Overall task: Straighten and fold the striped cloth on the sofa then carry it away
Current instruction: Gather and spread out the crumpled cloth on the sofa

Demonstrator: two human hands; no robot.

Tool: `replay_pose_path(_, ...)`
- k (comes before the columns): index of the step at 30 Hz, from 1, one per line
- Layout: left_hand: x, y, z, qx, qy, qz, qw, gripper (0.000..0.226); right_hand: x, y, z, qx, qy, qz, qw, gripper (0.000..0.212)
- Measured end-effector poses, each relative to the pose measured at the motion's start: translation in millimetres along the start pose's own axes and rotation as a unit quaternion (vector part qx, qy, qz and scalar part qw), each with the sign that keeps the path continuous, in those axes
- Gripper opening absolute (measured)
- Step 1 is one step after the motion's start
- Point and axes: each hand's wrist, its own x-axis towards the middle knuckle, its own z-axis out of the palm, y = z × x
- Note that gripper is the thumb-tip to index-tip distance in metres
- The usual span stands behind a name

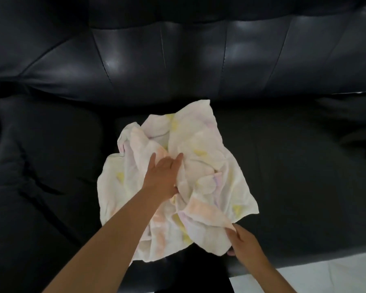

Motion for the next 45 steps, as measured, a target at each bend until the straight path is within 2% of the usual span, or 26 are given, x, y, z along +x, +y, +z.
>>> replay_pose_path(2,9,3,-4,0.051,0.004,-0.008,0.999,0.061,-3,-10,-7,0.151,0.002,0.037,0.988,0.019)
replay_pose_path(4,3,-6,-7,-0.113,0.029,-0.033,0.993,0.046,-10,-27,-20,0.31,0.038,0.045,0.949,0.021)
replay_pose_path(5,-8,-12,-14,-0.245,0.033,-0.069,0.966,0.044,-17,-38,-29,0.376,0.058,0.038,0.924,0.023)
replay_pose_path(7,-40,-31,-31,-0.466,0.047,-0.13,0.874,0.053,-32,-61,-48,0.481,0.083,-0.01,0.873,0.03)
replay_pose_path(9,-80,-44,-40,-0.578,0.009,-0.166,0.799,0.064,-49,-88,-58,0.542,0.061,-0.072,0.835,0.039)
replay_pose_path(10,-100,-46,-43,-0.589,-0.03,-0.16,0.792,0.056,-57,-103,-57,0.526,0.054,-0.11,0.842,0.042)
replay_pose_path(11,-119,-46,-42,-0.583,-0.064,-0.149,0.796,0.041,-61,-121,-50,0.475,0.056,-0.135,0.868,0.041)
replay_pose_path(12,-135,-43,-42,-0.578,-0.076,-0.154,0.798,0.026,-64,-138,-40,0.441,0.049,-0.153,0.883,0.034)
replay_pose_path(13,-149,-42,-40,-0.58,-0.064,-0.179,0.792,0.024,-66,-155,-26,0.385,0.014,-0.153,0.91,0.025)
replay_pose_path(14,-160,-41,-41,-0.594,-0.041,-0.211,0.775,0.031,-66,-174,-12,0.322,-0.058,-0.178,0.928,0.026)
replay_pose_path(16,-179,-47,-43,-0.633,0.002,-0.271,0.725,0.043,-69,-208,22,0.174,-0.215,-0.224,0.934,0.033)
replay_pose_path(17,-187,-53,-42,-0.643,0.011,-0.287,0.71,0.043,-67,-215,39,0.108,-0.249,-0.243,0.931,0.032)
replay_pose_path(18,-193,-58,-43,-0.653,0.016,-0.295,0.698,0.039,-60,-212,54,0.057,-0.249,-0.258,0.932,0.034)
replay_pose_path(20,-202,-75,-38,-0.689,0.022,-0.31,0.655,0.031,-43,-191,71,0.029,-0.171,-0.253,0.952,0.033)
replay_pose_path(22,-205,-91,-31,-0.723,0.058,-0.333,0.602,0.028,-24,-155,74,0.047,-0.056,-0.178,0.981,0.026)
replay_pose_path(24,-203,-104,-24,-0.735,0.104,-0.353,0.569,0.025,-5,-117,78,-0.031,0.036,-0.101,0.994,0.035)
replay_pose_path(27,-194,-108,-18,-0.721,0.138,-0.361,0.575,0.025,13,-91,90,-0.089,0.098,-0.07,0.989,0.073)
replay_pose_path(28,-190,-104,-19,-0.719,0.144,-0.367,0.573,0.03,17,-89,94,-0.12,0.119,-0.081,0.982,0.076)
replay_pose_path(30,-184,-96,-18,-0.72,0.156,-0.369,0.567,0.038,27,-92,96,-0.245,0.168,-0.14,0.945,0.054)
replay_pose_path(32,-180,-90,-17,-0.739,0.155,-0.359,0.548,0.042,36,-100,92,-0.243,0.195,-0.234,0.921,0.039)
replay_pose_path(34,-175,-84,-17,-0.755,0.135,-0.36,0.532,0.03,25,-110,77,-0.153,0.137,-0.303,0.931,0.047)
replay_pose_path(36,-172,-76,-18,-0.752,0.124,-0.386,0.52,0.015,-1,-108,59,-0.132,0.085,-0.37,0.916,0.047)
replay_pose_path(39,-170,-62,-17,-0.708,0.117,-0.4,0.57,0.013,-39,-68,37,-0.22,0.02,-0.424,0.878,0.033)
replay_pose_path(41,-173,-53,-14,-0.722,0.118,-0.384,0.564,0.016,-55,-29,27,-0.236,0.018,-0.394,0.888,0.023)
replay_pose_path(43,-174,-46,-4,-0.752,0.096,-0.376,0.533,0.019,-63,-7,14,-0.162,0.018,-0.288,0.944,0.026)
replay_pose_path(45,-169,-35,11,-0.761,0.057,-0.394,0.512,0.018,-59,8,4,-0.036,-0.046,-0.162,0.985,0.031)
